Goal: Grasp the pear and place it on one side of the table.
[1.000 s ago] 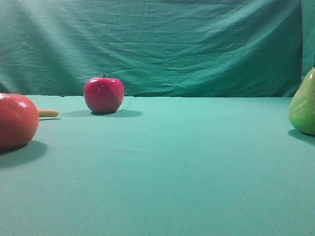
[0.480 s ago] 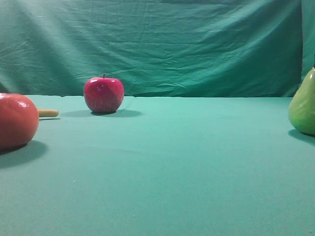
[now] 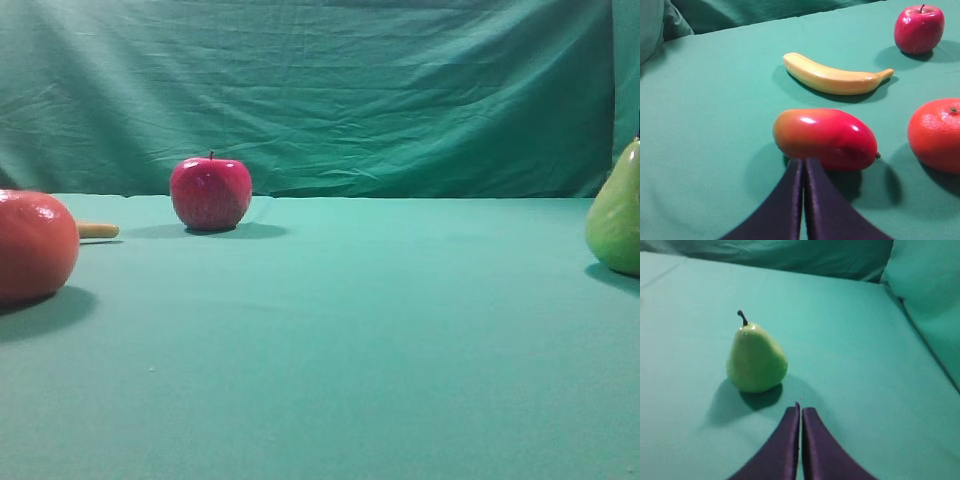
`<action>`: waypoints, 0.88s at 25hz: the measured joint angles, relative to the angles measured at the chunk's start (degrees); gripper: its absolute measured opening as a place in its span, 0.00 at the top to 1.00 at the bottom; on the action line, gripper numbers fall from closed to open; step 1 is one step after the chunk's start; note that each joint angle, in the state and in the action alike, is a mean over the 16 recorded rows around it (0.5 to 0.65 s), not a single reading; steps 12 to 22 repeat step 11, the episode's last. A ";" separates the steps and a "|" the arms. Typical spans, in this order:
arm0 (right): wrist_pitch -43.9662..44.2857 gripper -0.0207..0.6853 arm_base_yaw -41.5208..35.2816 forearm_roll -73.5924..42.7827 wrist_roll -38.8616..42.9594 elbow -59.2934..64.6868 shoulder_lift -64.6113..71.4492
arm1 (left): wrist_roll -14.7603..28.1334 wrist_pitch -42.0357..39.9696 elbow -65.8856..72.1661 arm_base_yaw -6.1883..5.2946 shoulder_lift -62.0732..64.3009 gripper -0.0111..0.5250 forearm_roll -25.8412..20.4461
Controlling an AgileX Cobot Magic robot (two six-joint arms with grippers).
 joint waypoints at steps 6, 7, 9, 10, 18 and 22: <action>0.80 0.97 0.00 -0.05 0.00 0.02 0.00 | 0.00 0.00 0.00 0.00 0.00 0.98 0.00; 0.82 0.97 0.00 -0.05 0.00 0.02 0.00 | 0.00 0.00 0.00 0.00 0.00 0.98 0.00; 0.83 0.97 0.00 -0.05 0.00 0.02 0.00 | 0.00 0.00 0.00 0.00 0.00 0.98 0.00; 0.84 0.97 0.00 -0.05 0.00 0.02 0.00 | 0.00 0.00 0.00 0.00 0.00 0.98 0.00; 0.85 0.97 0.00 -0.05 0.00 0.02 0.00 | 0.00 0.00 0.00 0.00 0.00 0.98 0.00; 0.85 0.97 0.00 -0.05 0.00 0.02 0.00 | 0.00 0.00 0.00 0.00 0.00 0.98 0.00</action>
